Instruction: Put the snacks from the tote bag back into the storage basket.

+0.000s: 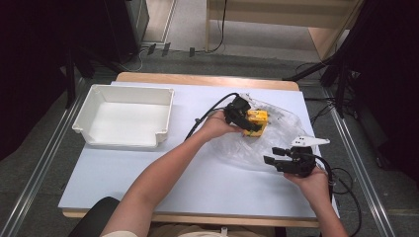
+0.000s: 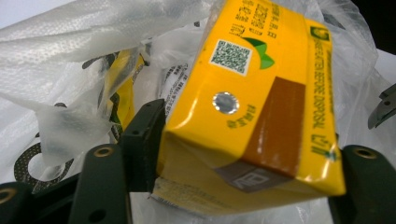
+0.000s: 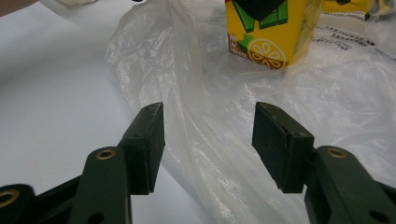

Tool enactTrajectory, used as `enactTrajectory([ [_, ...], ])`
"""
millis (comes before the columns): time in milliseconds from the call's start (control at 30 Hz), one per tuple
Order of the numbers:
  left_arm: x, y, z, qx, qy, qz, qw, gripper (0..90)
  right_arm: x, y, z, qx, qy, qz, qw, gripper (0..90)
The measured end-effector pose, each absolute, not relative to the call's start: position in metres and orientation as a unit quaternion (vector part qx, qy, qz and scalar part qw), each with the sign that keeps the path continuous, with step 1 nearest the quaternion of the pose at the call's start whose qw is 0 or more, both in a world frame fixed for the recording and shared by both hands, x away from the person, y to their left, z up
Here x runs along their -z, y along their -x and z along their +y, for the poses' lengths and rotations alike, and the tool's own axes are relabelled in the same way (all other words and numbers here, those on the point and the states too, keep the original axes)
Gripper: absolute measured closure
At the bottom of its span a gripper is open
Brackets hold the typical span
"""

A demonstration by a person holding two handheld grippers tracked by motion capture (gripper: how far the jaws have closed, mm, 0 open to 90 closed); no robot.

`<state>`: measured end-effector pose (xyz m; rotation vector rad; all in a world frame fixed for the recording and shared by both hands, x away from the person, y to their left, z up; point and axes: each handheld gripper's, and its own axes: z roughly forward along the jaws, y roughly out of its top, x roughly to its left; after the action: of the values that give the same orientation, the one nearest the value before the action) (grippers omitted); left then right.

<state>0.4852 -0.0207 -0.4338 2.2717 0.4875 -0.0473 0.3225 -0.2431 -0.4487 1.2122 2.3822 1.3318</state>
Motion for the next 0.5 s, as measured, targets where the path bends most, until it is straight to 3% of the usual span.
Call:
enactTrajectory([
  [167,0.4315,-0.4803,-0.0231,-0.015,-0.905,0.176,0.386,48.4,0.449,-0.3232,-0.2424,-0.446,-0.407,0.794,0.075,45.4],
  [500,0.4258,-0.4844,-0.0198,-0.009,-0.903,0.198,0.381,52.0,0.449,-0.3241,-0.241,-0.448,-0.405,0.794,0.074,45.5],
])
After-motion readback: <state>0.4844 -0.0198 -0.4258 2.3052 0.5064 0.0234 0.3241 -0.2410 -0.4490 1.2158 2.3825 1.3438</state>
